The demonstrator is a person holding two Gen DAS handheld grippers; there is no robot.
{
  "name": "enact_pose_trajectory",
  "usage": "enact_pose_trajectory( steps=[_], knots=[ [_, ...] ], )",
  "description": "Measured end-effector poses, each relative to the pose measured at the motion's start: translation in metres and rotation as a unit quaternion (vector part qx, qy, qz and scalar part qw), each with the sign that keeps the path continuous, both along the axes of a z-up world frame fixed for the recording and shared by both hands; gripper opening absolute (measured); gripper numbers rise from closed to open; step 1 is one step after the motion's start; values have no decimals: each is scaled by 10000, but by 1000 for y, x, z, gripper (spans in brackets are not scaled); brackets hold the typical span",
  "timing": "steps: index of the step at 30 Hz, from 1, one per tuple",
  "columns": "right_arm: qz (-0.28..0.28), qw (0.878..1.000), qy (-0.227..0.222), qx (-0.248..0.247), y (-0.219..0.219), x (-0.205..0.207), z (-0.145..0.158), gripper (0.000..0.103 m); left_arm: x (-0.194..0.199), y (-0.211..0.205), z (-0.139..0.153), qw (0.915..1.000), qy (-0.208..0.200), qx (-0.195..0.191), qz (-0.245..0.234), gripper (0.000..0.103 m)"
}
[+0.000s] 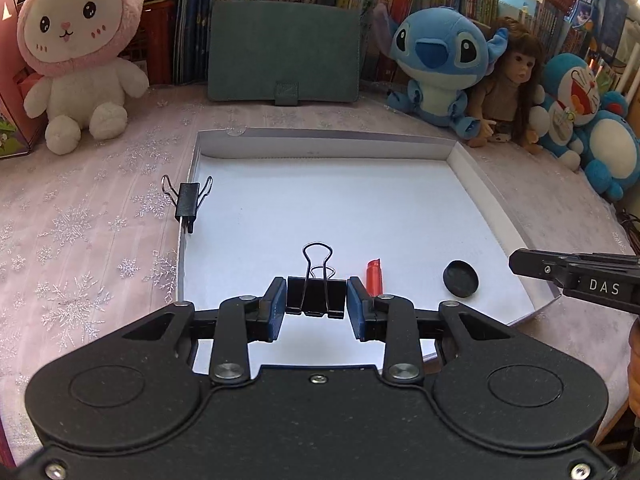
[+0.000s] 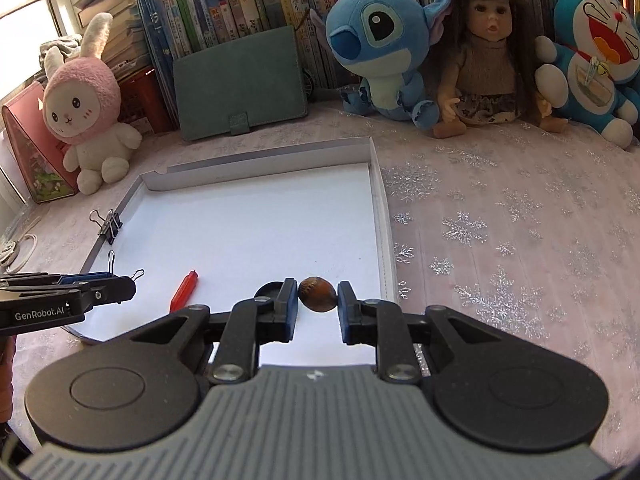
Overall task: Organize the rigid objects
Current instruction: 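Carry the clip and nut into the tray and open both tools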
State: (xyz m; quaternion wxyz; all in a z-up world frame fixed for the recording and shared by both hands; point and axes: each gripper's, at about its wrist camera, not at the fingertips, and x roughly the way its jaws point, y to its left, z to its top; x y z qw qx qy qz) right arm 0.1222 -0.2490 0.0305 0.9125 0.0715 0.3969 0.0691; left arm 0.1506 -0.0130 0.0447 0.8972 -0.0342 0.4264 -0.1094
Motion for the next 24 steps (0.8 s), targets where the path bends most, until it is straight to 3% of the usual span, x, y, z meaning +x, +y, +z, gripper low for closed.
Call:
enact_pose_trajectory(
  steps=[10,24],
  knots=[
    [18,9994,341,-112,8,18,-19,25,9,-12,-14,9999,101,67,-44,31],
    [-2,9990,425,-109,10,23,-23,26,10,-18,-21,9998,112,108,-84,31]
  ],
)
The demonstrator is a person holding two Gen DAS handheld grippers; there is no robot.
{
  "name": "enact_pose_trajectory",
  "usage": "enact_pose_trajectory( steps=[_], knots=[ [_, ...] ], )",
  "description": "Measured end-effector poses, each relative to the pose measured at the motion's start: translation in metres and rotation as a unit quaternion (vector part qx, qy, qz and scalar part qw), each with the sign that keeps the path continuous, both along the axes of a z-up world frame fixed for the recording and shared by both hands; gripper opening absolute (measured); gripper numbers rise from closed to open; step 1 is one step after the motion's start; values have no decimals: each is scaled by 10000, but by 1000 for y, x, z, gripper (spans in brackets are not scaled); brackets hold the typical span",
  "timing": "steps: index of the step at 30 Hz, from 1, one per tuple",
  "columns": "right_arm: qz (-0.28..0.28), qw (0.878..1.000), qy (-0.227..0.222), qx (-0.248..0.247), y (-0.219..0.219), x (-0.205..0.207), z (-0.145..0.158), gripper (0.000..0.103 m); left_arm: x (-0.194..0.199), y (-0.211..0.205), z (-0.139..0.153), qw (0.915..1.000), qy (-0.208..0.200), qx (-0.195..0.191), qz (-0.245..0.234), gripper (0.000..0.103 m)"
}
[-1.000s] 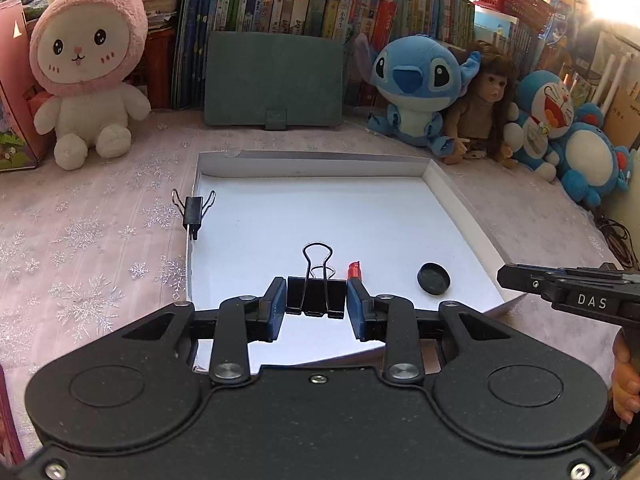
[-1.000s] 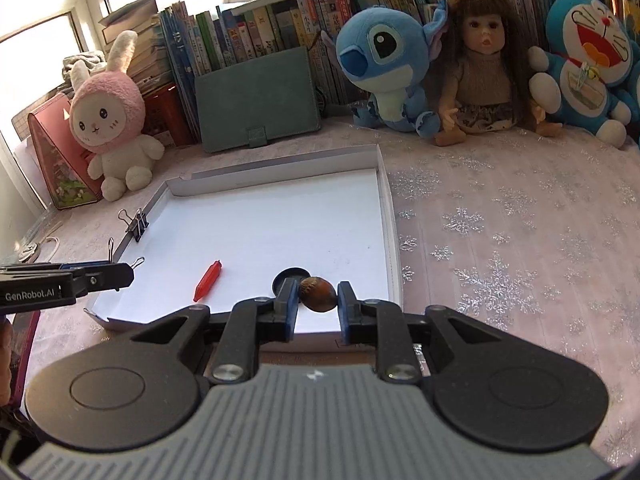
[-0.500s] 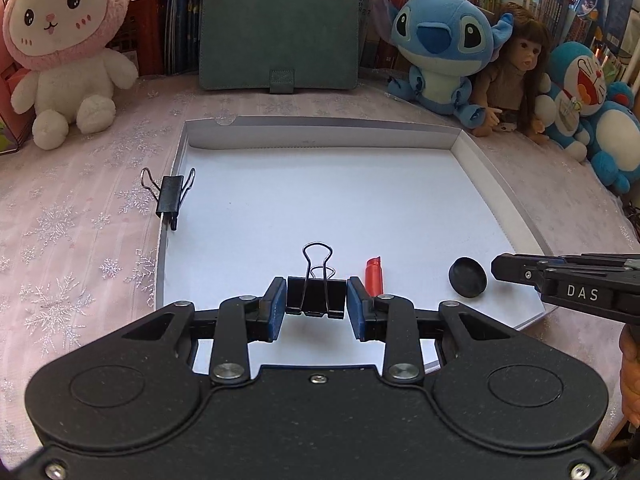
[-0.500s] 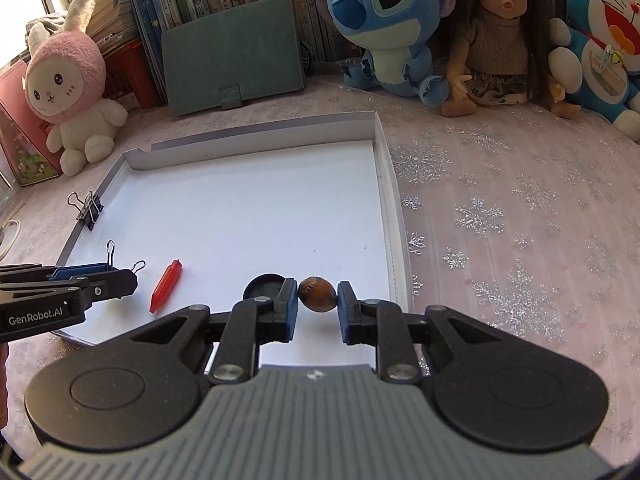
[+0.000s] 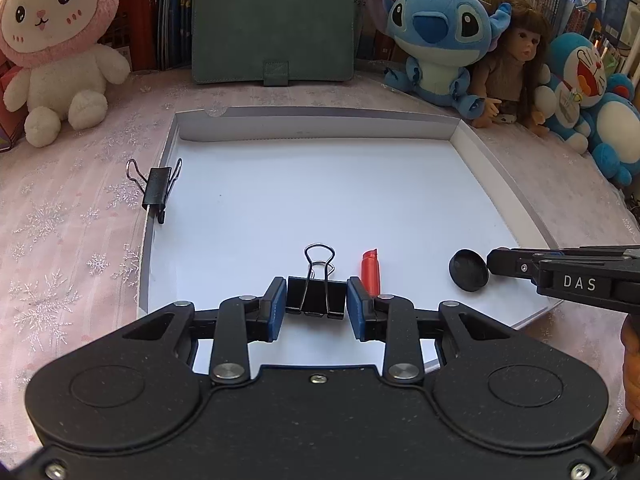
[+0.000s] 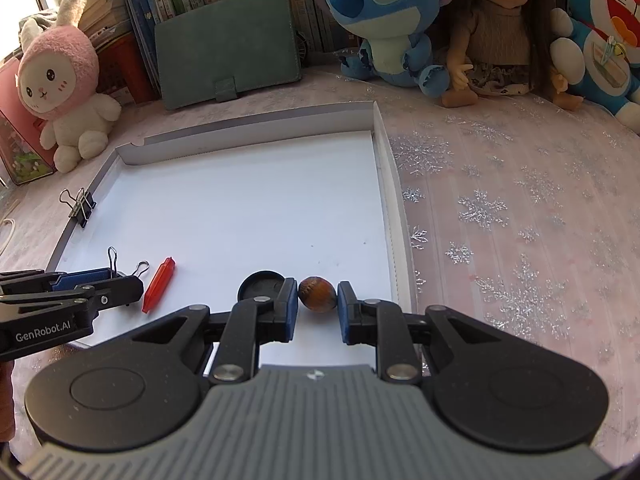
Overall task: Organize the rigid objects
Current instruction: 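Carry the clip and nut into the tray and open both tools, then move the left tool to the red tube while the right tool approaches another nut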
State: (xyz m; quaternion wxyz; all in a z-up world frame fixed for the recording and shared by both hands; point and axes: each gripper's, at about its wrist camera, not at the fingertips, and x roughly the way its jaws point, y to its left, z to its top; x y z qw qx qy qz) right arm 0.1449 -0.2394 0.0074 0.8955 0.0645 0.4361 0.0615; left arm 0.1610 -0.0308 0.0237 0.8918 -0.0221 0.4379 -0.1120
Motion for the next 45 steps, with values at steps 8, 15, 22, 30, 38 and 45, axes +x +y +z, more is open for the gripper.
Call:
enact_pose_trajectory(
  steps=[8,15,22,30,38,45],
  knots=[
    [-22,9999,-55,101,-3,-2,2,48,-4,1,5,10000,-65,-58,-3,36],
    [94,9992,-367,137,-4,-17,17,57,-22,6,23,9993,-365,22,-53,59],
    [327,9953,-906,34,-2,-49,32,69,-63,18,36,9971,-750,-7,-100,77],
    [690,9856,-1506,-339,3,-96,32,78,-118,34,32,9948,-1012,-72,-30,80],
    [909,9793,-1715,-584,7,-134,16,82,-153,55,11,9966,-815,-130,19,80],
    [842,9683,-2119,-1024,9,-164,-1,87,-176,64,1,9955,-937,156,-75,80]
  ],
)
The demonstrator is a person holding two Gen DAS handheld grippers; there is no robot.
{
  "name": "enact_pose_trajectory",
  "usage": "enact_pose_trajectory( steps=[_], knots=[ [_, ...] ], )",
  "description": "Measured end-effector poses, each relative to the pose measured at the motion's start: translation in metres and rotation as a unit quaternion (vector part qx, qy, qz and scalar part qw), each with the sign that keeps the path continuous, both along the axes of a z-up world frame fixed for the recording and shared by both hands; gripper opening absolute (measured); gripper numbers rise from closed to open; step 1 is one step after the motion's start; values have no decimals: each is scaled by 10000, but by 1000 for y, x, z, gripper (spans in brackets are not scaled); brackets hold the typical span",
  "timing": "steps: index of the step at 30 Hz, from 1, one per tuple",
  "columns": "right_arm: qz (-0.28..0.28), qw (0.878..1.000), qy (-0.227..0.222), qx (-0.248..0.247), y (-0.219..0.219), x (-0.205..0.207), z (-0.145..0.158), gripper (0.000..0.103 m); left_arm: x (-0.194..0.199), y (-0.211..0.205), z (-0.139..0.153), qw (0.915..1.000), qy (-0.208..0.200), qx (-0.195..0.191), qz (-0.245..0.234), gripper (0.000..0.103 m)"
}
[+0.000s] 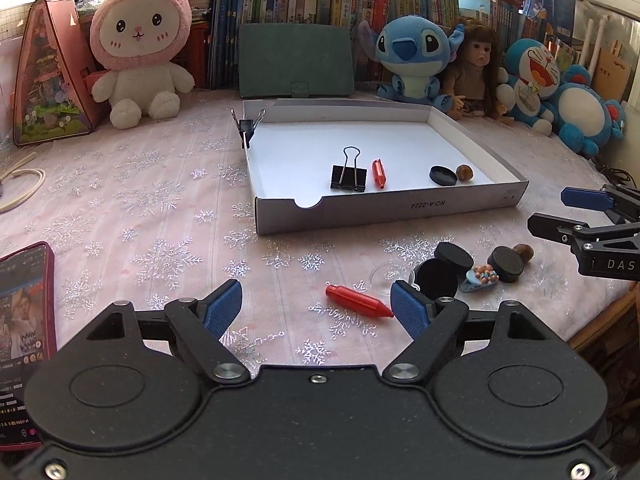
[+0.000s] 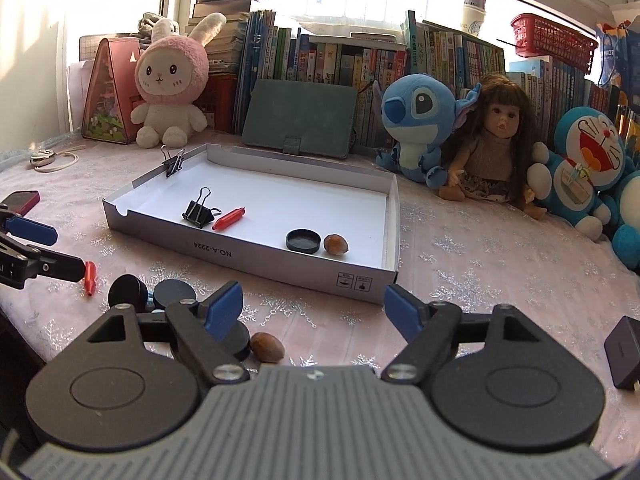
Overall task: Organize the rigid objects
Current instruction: 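Move the left tool to the red tube while the right tool approaches another nut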
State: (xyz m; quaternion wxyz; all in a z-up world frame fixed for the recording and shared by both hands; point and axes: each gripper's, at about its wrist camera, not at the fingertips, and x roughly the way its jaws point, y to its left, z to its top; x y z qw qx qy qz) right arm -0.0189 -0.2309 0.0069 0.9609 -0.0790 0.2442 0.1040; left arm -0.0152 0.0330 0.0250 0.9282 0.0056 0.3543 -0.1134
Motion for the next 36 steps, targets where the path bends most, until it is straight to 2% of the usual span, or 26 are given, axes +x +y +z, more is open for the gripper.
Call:
enact_pose_trajectory(
  steps=[12,20,27,36],
  knots=[
    [-217,9996,196,39,-10,-11,-17,86,-8,-11,-12,9991,-60,312,-273,76],
    [-117,9993,318,-141,5,-11,-26,77,-2,-25,-19,9984,-242,447,-251,70],
    [-210,9991,360,-50,7,-5,-27,71,2,-24,-22,9977,-358,562,-156,67],
    [-240,9987,431,104,12,0,-28,58,9,-20,-24,9969,-478,627,83,63]
  ],
)
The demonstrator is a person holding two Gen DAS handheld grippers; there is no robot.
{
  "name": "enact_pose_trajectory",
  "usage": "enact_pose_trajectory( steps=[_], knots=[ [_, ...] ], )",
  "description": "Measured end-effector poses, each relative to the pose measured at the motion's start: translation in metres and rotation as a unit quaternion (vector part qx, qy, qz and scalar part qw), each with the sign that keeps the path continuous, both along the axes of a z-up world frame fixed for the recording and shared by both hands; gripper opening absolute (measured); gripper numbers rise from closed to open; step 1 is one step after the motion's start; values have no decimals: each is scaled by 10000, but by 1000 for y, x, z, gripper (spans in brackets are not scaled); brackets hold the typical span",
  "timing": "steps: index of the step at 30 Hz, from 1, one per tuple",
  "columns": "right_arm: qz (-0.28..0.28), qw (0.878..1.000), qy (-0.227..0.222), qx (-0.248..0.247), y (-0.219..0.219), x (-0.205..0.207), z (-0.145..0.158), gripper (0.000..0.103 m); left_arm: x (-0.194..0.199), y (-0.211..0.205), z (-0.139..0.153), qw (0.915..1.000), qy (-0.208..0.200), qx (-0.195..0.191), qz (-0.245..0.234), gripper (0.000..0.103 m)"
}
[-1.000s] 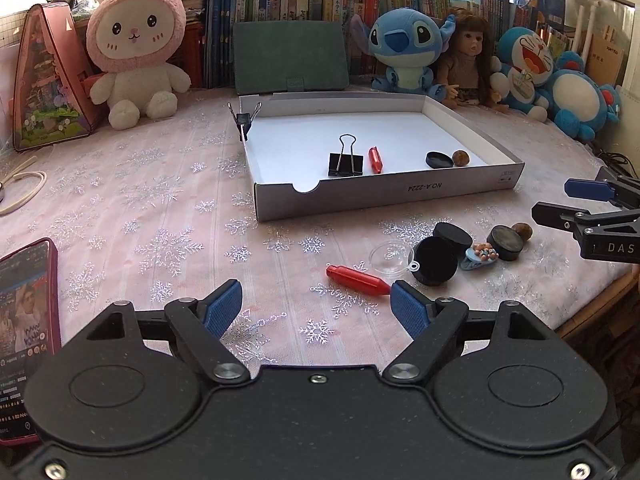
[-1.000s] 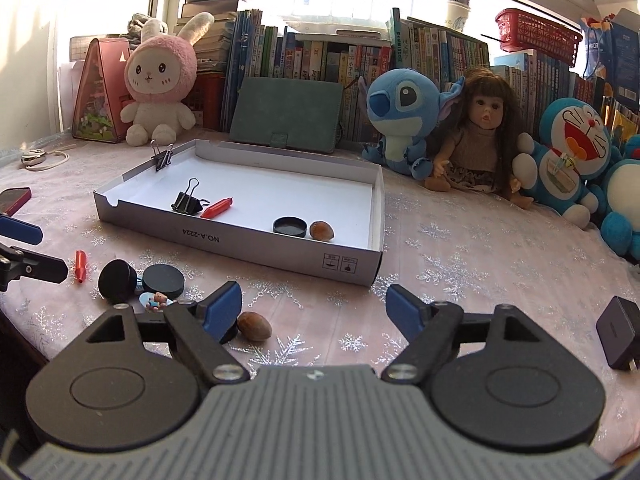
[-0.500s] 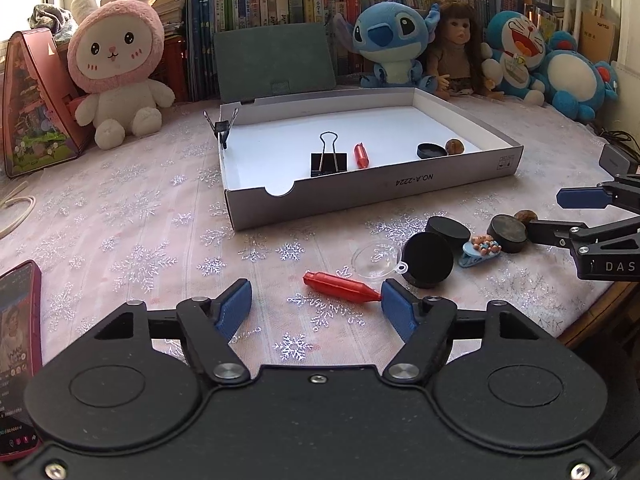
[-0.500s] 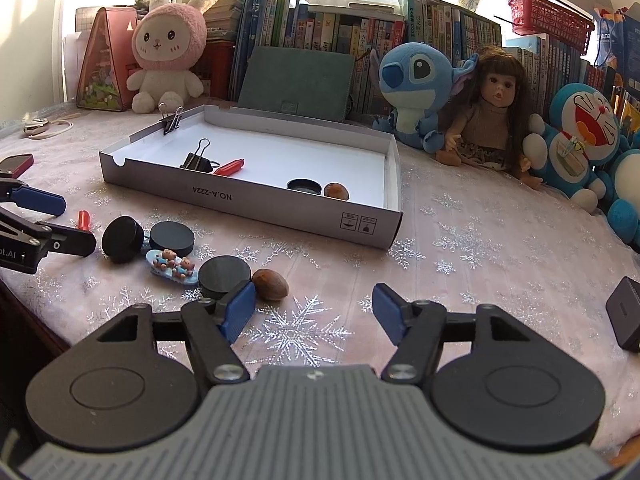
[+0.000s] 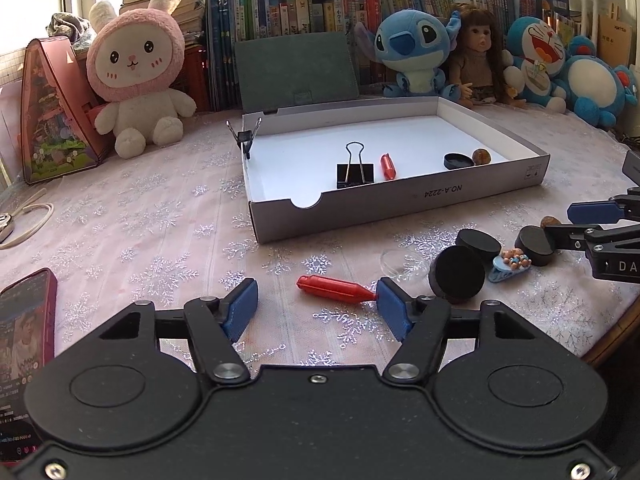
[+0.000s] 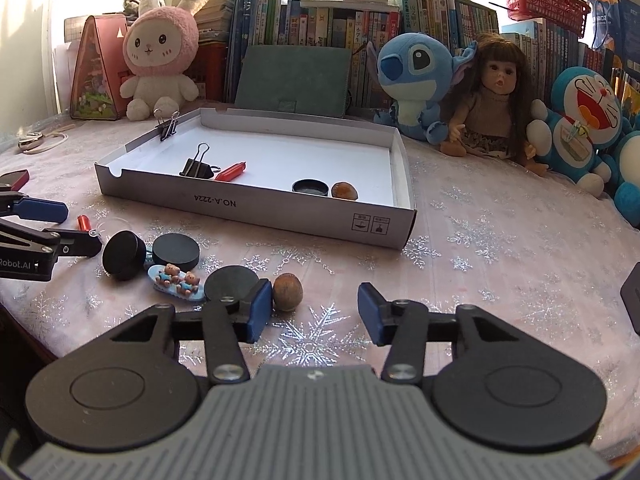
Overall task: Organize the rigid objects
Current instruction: 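Move the left tool to the red tube while the right tool approaches another nut, then grasp the red tube with the left tool while the right tool grasps the second nut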
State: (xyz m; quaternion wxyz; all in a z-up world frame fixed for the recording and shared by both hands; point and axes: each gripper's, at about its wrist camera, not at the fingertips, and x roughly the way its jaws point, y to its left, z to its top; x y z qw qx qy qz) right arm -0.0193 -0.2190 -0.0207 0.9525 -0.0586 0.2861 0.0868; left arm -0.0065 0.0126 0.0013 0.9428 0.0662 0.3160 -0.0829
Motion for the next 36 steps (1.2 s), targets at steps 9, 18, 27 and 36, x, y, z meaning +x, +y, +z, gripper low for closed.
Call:
enact_pose_trajectory(
  steps=[9,18,27,36],
  knots=[
    [34,10000,29,38,2,1,-1,48,11,1,-3,9998,-164,124,38,56],
    [42,9999,72,135,3,2,-1,40,10,-5,-6,9997,-248,12,46,43],
    [138,9996,81,217,10,0,0,20,8,-8,-3,9996,-186,-41,191,42],
    [190,9991,153,361,10,4,6,20,11,-3,12,9986,73,-515,95,42]
  ],
)
